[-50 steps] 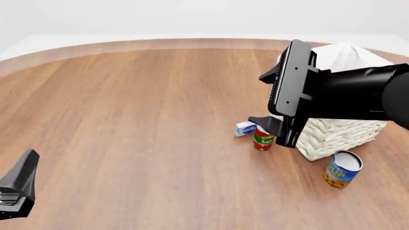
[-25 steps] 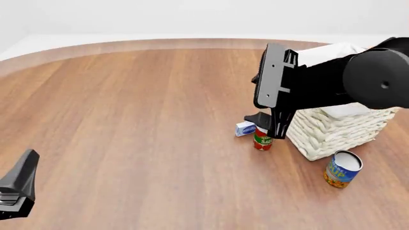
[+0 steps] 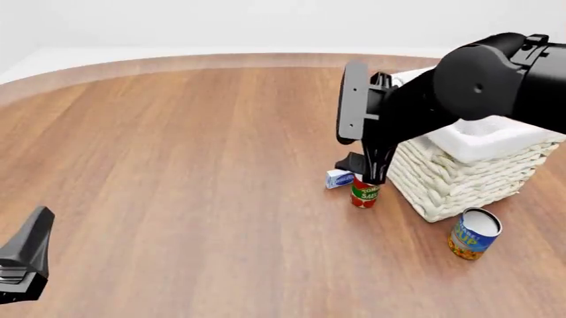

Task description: Pick up the alphabet soup and the cream cheese box, and put them in the basket.

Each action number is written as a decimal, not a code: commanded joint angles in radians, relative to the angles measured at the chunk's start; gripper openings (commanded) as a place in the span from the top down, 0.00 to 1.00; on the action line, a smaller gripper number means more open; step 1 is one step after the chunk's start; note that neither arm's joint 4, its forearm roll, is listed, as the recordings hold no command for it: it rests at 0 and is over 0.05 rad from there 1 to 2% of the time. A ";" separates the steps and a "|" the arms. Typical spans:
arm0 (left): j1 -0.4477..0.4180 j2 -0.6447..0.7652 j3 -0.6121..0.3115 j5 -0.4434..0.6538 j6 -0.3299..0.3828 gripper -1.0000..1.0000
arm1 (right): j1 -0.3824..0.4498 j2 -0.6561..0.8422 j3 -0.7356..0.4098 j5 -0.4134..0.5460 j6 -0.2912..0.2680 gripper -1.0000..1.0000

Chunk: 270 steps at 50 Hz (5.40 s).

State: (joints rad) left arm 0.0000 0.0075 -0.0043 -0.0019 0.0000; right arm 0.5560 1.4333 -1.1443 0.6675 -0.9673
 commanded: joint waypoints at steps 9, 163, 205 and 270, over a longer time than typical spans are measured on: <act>0.000 0.000 0.000 0.000 0.000 0.00 | -0.018 0.094 -0.066 0.077 -0.062 0.00; 0.000 0.000 0.000 0.000 0.000 0.00 | -0.031 0.336 -0.221 0.210 -0.309 0.00; 0.000 0.000 0.000 0.000 0.000 0.00 | -0.009 0.397 -0.262 0.253 -0.307 0.00; 0.000 0.000 0.000 0.000 0.000 0.00 | -0.043 0.581 -0.425 0.348 -0.345 0.00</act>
State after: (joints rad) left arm 0.0000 0.0075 -0.0043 -0.0019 0.0000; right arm 0.5149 1.9923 -1.5551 1.0073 -1.3040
